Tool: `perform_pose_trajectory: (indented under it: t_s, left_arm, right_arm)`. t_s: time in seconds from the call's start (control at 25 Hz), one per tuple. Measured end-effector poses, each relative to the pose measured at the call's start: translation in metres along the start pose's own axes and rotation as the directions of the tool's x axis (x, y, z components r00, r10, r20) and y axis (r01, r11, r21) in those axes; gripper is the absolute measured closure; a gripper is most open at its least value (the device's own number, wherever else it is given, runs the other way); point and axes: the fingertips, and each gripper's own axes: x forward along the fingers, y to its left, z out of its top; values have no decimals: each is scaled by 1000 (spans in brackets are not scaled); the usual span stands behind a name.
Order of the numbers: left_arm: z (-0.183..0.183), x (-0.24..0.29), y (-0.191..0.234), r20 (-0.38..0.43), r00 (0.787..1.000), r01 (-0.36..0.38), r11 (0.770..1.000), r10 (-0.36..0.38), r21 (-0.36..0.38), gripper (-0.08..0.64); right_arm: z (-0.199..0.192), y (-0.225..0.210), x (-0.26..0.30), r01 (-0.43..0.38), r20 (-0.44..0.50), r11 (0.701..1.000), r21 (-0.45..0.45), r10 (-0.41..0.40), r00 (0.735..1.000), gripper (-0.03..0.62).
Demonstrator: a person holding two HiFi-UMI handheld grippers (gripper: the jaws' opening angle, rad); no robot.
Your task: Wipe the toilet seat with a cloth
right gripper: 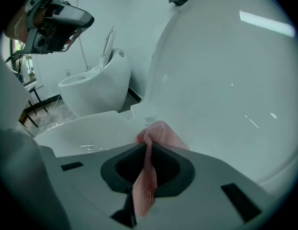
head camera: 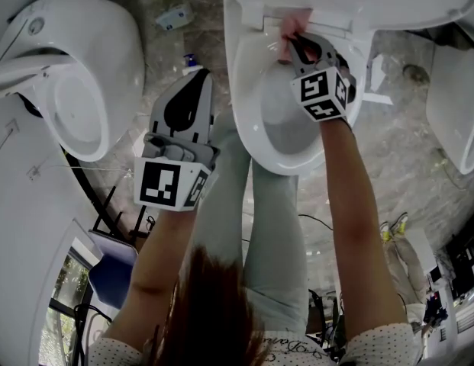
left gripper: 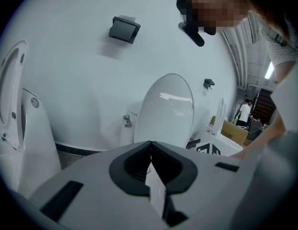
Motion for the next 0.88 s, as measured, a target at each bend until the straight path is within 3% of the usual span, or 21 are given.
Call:
perform_pose_trajectory:
  t_s: [0.88]
  left_arm:
    - [1,7,-26,-10,998,55,998,-55,16,555]
  right_arm:
    - [-79,-42,-42,113,-136,993,26,-109,985,546]
